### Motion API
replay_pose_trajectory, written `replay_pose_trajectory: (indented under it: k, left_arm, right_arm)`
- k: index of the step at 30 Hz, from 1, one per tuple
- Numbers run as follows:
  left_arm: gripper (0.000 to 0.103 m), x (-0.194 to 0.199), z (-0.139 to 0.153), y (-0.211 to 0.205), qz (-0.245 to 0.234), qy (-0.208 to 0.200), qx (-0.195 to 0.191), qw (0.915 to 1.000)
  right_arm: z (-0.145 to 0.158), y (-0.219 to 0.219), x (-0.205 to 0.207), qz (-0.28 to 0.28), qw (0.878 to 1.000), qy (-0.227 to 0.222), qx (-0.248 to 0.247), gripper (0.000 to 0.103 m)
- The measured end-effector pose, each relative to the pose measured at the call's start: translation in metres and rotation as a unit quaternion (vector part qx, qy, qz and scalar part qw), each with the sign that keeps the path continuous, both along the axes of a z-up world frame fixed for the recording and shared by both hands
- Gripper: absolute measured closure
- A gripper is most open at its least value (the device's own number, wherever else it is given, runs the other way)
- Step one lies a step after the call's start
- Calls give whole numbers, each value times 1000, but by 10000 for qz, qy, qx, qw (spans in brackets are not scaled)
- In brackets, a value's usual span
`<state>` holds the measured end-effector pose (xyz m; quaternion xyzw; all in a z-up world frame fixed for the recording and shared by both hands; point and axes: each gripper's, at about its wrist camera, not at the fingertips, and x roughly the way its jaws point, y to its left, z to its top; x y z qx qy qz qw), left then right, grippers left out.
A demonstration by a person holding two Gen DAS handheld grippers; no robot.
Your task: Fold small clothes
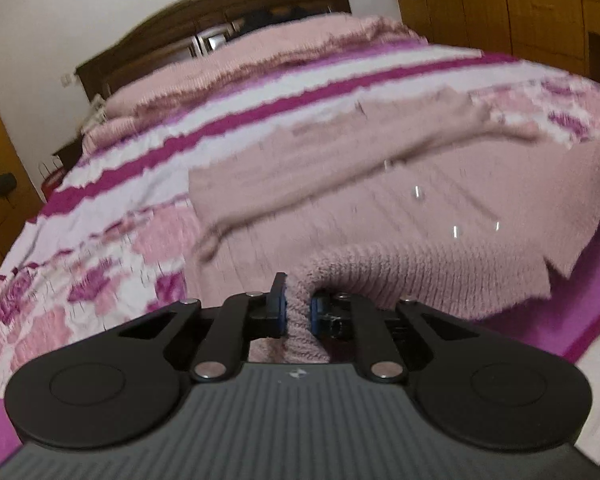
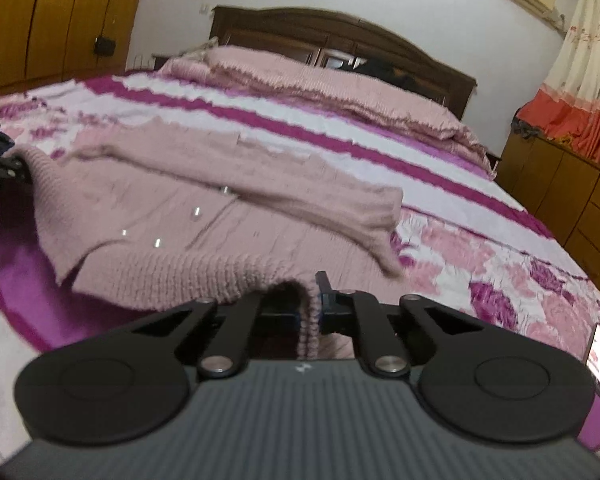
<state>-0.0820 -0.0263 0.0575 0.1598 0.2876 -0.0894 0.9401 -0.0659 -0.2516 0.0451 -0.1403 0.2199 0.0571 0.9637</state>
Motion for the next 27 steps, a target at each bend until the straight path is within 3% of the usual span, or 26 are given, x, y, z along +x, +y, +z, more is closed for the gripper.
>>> replay_pose_trajectory:
  k: [9, 14, 21, 27]
  left_arm:
    - [92, 35, 37, -1, 357, -526, -465, 9969]
    - [92, 68, 60, -4, 448, -880, -518, 9938]
    - [93, 132, 83, -12, 506, -1259, -487, 9896]
    - [93, 202, 73, -22, 640, -1257, -378, 9893]
  right_arm:
    - [27, 1, 35, 13, 9983, -553, -162, 94]
    - [43, 2, 67, -76, 9960, -869, -215, 94]
    - [53, 4, 125, -246, 9924, -1155, -342, 94]
    - [43, -1, 177, -372, 9922, -1137, -358, 94]
